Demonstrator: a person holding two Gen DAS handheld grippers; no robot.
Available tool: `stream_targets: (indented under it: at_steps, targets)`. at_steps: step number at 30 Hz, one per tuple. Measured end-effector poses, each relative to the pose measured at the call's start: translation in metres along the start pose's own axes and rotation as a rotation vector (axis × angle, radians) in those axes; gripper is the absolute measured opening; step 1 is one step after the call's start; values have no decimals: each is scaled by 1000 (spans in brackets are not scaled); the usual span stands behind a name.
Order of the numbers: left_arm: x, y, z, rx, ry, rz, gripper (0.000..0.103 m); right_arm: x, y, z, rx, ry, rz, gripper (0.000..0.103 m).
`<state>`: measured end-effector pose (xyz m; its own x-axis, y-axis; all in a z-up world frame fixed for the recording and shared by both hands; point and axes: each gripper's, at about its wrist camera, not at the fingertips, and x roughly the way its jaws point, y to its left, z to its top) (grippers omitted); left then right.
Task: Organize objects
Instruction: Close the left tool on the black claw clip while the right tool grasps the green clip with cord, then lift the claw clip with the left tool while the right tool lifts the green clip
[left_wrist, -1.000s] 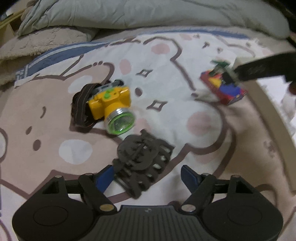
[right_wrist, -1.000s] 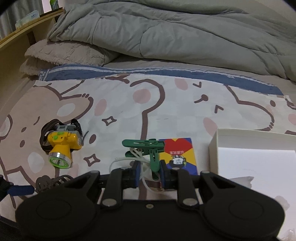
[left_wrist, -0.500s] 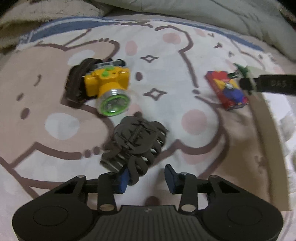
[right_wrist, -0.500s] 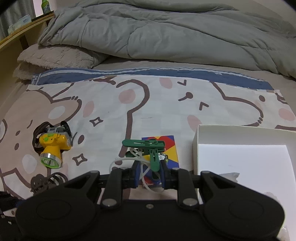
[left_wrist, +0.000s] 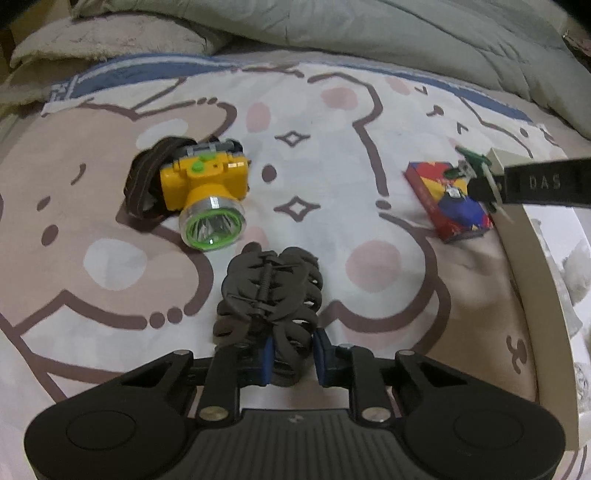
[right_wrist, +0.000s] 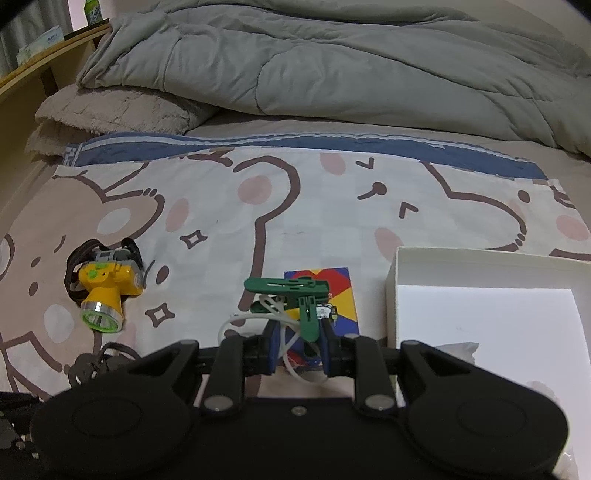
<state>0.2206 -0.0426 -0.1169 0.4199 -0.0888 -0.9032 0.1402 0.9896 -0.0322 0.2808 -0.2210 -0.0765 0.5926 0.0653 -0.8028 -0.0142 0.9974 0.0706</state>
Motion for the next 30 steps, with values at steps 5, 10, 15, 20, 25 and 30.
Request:
stream_targets:
  at_steps: [5, 10, 15, 20, 25, 30]
  targets:
    - [-8, 2, 3, -13, -35, 33, 19, 0, 0, -2, -14, 6, 6, 23]
    - [-23, 9, 7, -50, -84, 30, 4, -7, -1, -2, -17, -1, 6, 23]
    - [-38, 18, 8, -84, -116, 22, 4, -21, 0, -5, -30, -17, 17, 23]
    - [-56, 20, 5, -98, -147, 20, 4, -41, 6, -11, -59, -37, 36, 23]
    - [-79, 22, 1, -112, -192, 8, 4, -61, 12, -17, -88, -59, 51, 23]
    - [-101, 25, -4, -114, -235, 4, 4, -81, 17, -22, -110, -82, 65, 23]
